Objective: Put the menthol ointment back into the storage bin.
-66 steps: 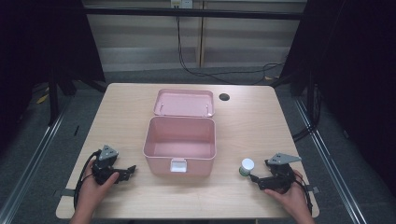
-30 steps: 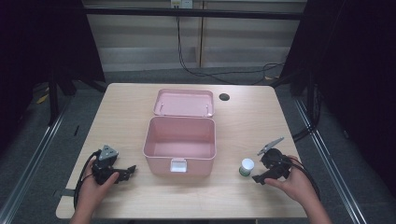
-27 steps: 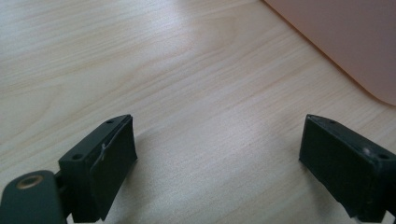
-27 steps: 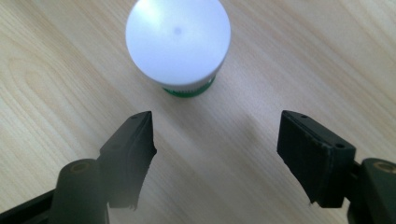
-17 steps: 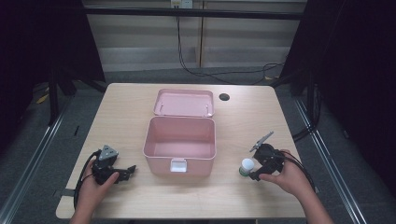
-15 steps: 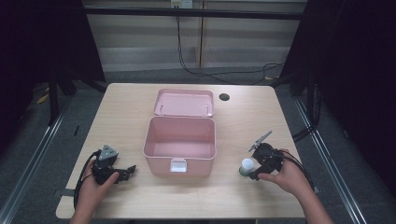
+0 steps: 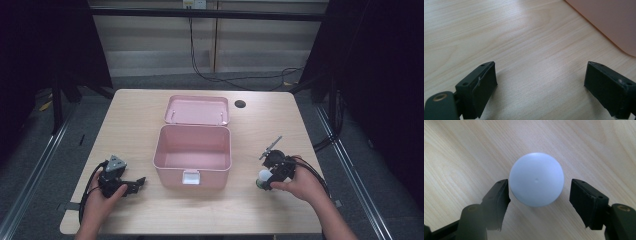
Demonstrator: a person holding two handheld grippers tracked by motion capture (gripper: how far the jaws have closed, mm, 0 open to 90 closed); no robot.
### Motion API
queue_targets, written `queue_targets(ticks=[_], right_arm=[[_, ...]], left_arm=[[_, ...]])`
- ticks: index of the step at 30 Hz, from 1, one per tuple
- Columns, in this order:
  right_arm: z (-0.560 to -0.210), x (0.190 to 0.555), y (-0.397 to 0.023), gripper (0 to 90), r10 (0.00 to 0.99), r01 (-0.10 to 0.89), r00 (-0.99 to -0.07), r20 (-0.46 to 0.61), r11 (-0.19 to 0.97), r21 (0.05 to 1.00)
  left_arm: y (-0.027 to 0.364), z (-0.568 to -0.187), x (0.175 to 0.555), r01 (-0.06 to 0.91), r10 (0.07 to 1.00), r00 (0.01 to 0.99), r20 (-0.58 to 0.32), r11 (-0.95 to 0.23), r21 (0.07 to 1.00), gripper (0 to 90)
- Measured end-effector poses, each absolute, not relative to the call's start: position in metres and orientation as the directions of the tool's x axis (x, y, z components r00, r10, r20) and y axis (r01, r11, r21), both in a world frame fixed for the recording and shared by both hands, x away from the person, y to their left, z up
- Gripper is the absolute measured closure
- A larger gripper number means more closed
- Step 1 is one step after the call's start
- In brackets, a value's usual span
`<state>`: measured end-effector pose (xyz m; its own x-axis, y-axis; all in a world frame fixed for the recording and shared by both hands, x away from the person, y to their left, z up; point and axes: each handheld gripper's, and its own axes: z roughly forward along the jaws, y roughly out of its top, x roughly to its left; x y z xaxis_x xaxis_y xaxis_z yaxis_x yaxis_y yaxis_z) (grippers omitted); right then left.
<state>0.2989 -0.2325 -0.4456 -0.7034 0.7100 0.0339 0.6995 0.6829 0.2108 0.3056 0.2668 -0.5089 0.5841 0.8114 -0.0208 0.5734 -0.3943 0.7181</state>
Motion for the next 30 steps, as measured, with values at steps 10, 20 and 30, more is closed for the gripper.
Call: queue_targets(ticks=[10,20,30], right_arm=[[-0.445,0.308,-0.223,33.9,0.708,0.705,-0.705,0.043,0.692,0.155],[-0.444,0.314,-0.213,38.1,0.686,0.685,-0.727,0.033,0.720,0.112],[-0.442,0.318,-0.211,48.8,0.684,0.684,-0.728,0.036,0.723,0.094]], left_arm=[[0.267,-0.509,0.306,0.574,0.813,0.582,-0.023,-0.391,0.720,10.3],[0.267,-0.509,0.306,0.573,0.813,0.582,-0.022,-0.392,0.720,10.3],[0.267,-0.509,0.306,0.574,0.813,0.581,-0.023,-0.390,0.720,10.3]])
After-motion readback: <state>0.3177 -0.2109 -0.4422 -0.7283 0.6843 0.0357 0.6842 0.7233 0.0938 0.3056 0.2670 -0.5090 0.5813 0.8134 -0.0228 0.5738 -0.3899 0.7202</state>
